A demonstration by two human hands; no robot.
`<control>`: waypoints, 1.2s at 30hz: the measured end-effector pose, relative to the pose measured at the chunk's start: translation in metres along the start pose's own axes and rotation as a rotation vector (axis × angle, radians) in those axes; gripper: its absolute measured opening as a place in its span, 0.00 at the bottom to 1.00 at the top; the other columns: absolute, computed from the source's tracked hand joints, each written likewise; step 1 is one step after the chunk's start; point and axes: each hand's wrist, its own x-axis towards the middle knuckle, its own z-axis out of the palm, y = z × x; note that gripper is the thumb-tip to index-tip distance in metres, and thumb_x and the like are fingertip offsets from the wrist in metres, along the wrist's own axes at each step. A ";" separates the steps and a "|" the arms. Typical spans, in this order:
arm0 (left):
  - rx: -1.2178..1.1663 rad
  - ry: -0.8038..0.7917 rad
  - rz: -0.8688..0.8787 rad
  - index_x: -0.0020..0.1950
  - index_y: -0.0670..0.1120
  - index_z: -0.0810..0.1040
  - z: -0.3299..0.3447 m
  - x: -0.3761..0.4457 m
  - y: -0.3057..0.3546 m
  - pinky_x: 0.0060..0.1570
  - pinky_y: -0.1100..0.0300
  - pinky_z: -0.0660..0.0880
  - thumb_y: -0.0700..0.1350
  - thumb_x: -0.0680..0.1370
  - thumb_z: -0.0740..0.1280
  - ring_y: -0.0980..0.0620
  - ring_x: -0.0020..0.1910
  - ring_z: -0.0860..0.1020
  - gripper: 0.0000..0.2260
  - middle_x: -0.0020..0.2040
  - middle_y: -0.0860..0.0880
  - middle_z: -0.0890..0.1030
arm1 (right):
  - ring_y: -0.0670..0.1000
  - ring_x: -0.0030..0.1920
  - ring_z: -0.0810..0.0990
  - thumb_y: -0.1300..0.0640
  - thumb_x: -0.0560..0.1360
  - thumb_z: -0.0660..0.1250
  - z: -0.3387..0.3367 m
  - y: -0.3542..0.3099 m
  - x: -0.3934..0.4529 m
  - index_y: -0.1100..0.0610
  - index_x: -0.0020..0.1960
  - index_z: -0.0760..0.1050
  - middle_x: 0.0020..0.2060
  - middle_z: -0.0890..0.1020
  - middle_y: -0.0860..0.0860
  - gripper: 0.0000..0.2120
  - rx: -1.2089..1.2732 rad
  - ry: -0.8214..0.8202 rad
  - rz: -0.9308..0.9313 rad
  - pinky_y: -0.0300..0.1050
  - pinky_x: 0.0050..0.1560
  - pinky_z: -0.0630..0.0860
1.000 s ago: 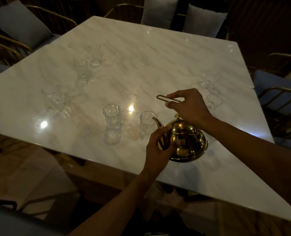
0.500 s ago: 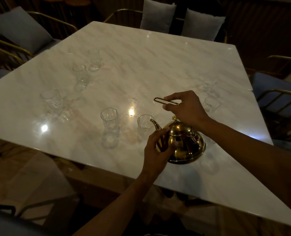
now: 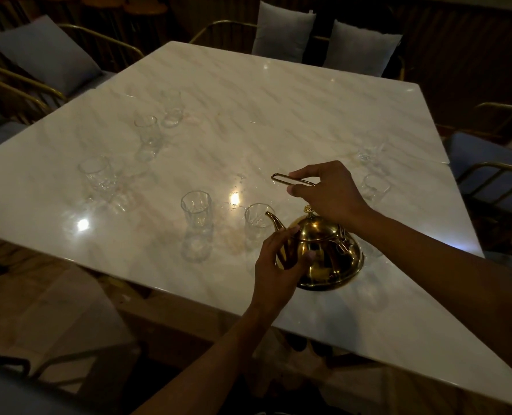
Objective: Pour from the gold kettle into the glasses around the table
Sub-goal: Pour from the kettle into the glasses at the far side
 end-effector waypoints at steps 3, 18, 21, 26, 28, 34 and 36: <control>-0.012 0.010 -0.004 0.61 0.64 0.74 -0.001 -0.001 0.002 0.53 0.77 0.71 0.49 0.73 0.75 0.72 0.61 0.71 0.20 0.62 0.63 0.74 | 0.40 0.38 0.78 0.57 0.71 0.75 0.001 -0.002 0.000 0.56 0.55 0.83 0.57 0.82 0.50 0.13 0.006 -0.006 -0.002 0.18 0.33 0.67; -0.032 0.031 -0.031 0.62 0.61 0.75 0.000 -0.004 0.006 0.60 0.64 0.72 0.50 0.72 0.75 0.61 0.65 0.72 0.21 0.65 0.57 0.76 | 0.57 0.52 0.82 0.58 0.71 0.75 -0.001 -0.011 -0.003 0.57 0.55 0.83 0.48 0.81 0.51 0.14 0.043 -0.034 0.042 0.20 0.28 0.69; -0.034 0.027 -0.030 0.64 0.60 0.75 0.000 -0.003 0.007 0.59 0.66 0.72 0.50 0.72 0.75 0.62 0.65 0.72 0.21 0.65 0.57 0.76 | 0.58 0.51 0.82 0.58 0.71 0.75 -0.001 -0.012 -0.003 0.57 0.55 0.82 0.46 0.81 0.51 0.14 0.056 -0.038 0.058 0.21 0.27 0.68; -0.048 0.024 -0.048 0.64 0.60 0.75 0.000 -0.002 0.007 0.59 0.65 0.72 0.51 0.72 0.75 0.63 0.64 0.72 0.22 0.64 0.60 0.75 | 0.57 0.49 0.83 0.58 0.71 0.75 -0.001 -0.015 -0.003 0.57 0.56 0.82 0.52 0.84 0.56 0.14 0.061 -0.039 0.050 0.22 0.27 0.69; -0.045 0.027 -0.041 0.65 0.59 0.76 0.000 -0.001 0.006 0.61 0.63 0.72 0.51 0.72 0.75 0.62 0.65 0.72 0.22 0.64 0.59 0.75 | 0.56 0.48 0.83 0.58 0.71 0.75 -0.002 -0.015 -0.002 0.57 0.56 0.82 0.54 0.83 0.55 0.14 0.060 -0.040 0.050 0.22 0.26 0.69; -0.035 0.024 -0.037 0.62 0.61 0.75 0.001 -0.001 0.008 0.52 0.78 0.71 0.49 0.73 0.75 0.72 0.60 0.71 0.20 0.62 0.62 0.75 | 0.58 0.47 0.83 0.58 0.71 0.75 -0.002 -0.016 -0.001 0.57 0.56 0.82 0.47 0.83 0.53 0.14 0.058 -0.053 0.056 0.22 0.26 0.69; -0.035 0.026 -0.035 0.63 0.60 0.76 0.000 -0.001 0.009 0.50 0.80 0.70 0.49 0.73 0.75 0.72 0.60 0.71 0.20 0.62 0.61 0.76 | 0.56 0.42 0.83 0.58 0.70 0.75 -0.003 -0.016 0.000 0.57 0.55 0.83 0.46 0.84 0.55 0.14 0.061 -0.057 0.061 0.23 0.26 0.69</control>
